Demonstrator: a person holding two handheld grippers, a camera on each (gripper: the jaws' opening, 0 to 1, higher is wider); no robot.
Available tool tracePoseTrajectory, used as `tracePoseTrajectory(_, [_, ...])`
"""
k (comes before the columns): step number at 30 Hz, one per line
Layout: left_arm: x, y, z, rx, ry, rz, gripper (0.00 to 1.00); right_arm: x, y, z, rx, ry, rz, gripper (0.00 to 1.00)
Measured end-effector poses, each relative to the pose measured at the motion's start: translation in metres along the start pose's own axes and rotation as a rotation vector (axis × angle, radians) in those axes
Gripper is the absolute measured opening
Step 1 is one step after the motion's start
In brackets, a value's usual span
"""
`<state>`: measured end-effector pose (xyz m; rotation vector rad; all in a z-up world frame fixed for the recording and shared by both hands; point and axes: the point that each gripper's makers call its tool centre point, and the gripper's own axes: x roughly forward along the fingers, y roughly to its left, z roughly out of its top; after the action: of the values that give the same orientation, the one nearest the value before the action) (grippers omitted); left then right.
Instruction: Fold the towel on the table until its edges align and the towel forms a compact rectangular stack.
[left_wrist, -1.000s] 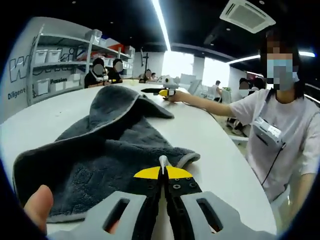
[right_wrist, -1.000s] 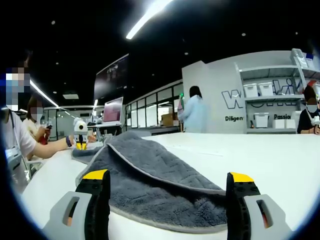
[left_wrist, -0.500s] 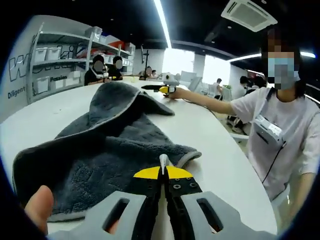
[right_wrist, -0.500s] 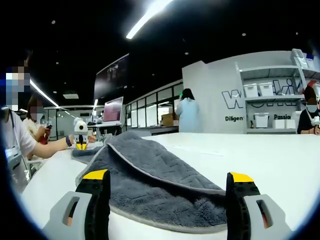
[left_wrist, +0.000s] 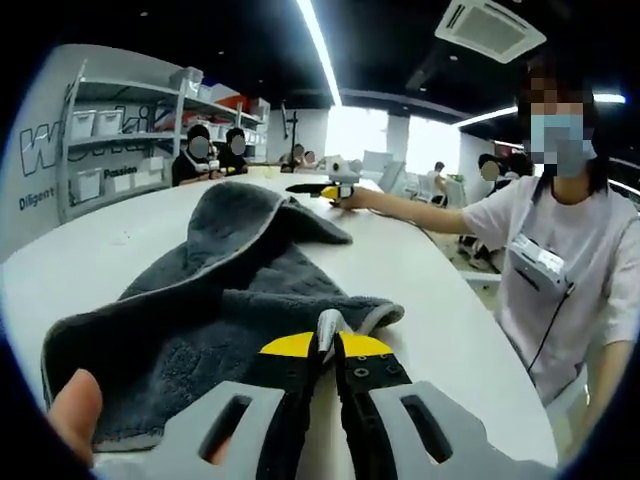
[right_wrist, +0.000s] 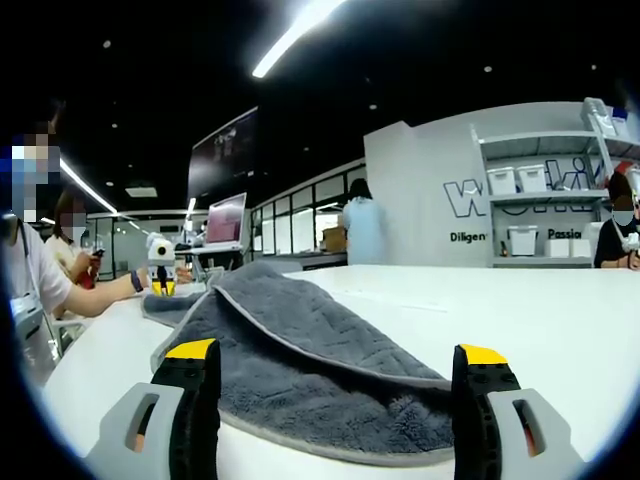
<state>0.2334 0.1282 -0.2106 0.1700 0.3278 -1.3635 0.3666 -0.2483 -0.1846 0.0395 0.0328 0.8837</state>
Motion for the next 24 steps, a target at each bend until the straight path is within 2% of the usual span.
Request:
tracePoseTrajectory(6, [-0.001, 0.003, 0.007, 0.011, -0.039, 0.017, 0.12, 0.0, -0.004, 0.001, 0.001, 0.0, 0.0, 0.98])
tracePoseTrajectory(14, [-0.004, 0.007, 0.014, 0.019, -0.074, 0.031, 0.18, 0.001, 0.012, -0.001, 0.001, -0.003, -0.001, 0.98])
tracePoseTrajectory(16, [-0.006, 0.009, 0.019, 0.022, -0.099, 0.043, 0.19, 0.002, 0.016, -0.002, 0.0, -0.001, 0.0, 0.98])
tracePoseTrajectory(24, [-0.021, 0.026, 0.042, 0.031, -0.22, 0.125, 0.28, 0.002, 0.003, 0.002, 0.002, -0.002, 0.0, 0.98])
